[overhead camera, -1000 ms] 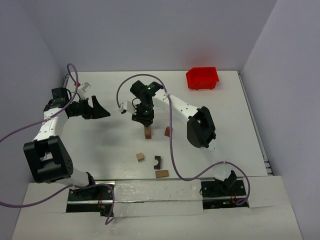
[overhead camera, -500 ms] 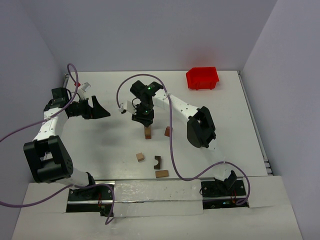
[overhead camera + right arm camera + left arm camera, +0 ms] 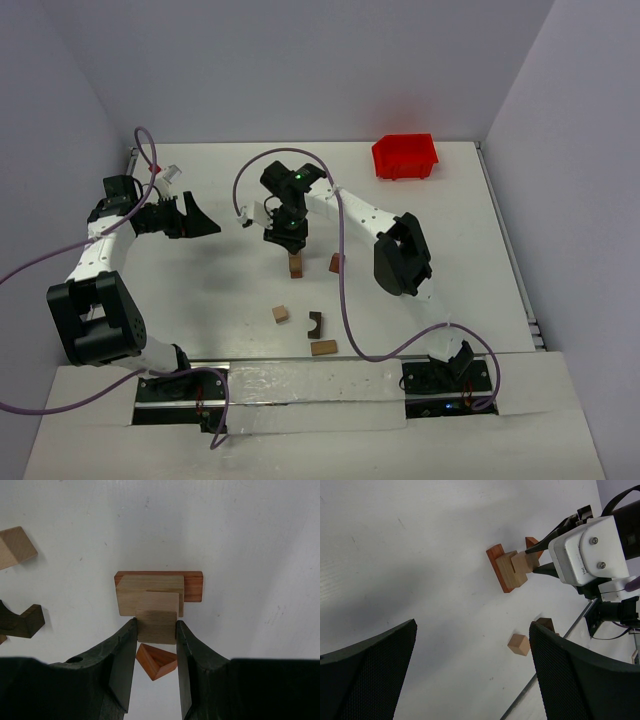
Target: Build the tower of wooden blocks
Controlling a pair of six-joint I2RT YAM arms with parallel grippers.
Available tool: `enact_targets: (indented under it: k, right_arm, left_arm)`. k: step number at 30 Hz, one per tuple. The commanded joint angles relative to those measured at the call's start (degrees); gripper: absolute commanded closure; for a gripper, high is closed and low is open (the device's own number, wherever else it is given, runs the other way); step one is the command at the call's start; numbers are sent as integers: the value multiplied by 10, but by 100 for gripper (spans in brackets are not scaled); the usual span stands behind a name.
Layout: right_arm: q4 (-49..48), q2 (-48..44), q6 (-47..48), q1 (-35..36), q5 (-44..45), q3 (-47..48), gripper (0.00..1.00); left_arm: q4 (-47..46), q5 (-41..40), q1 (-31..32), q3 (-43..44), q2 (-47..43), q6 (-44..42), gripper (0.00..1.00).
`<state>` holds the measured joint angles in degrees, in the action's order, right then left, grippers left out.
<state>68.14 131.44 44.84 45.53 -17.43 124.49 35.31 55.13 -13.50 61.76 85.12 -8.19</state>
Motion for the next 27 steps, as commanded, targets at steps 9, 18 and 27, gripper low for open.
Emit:
enact_targets:
  k: [9, 18, 27]
  right_arm:
    - [-10, 2, 3, 7, 2, 3, 60]
    - [-12, 2, 3, 8, 5, 3, 57]
    - [-14, 3, 3, 9, 10, -3, 55]
  left_arm:
    - [-18, 13, -2, 21, -3, -18, 1]
    - [-15, 12, -2, 25, -3, -22, 1]
    - [-15, 9, -1, 26, -6, -24, 1]
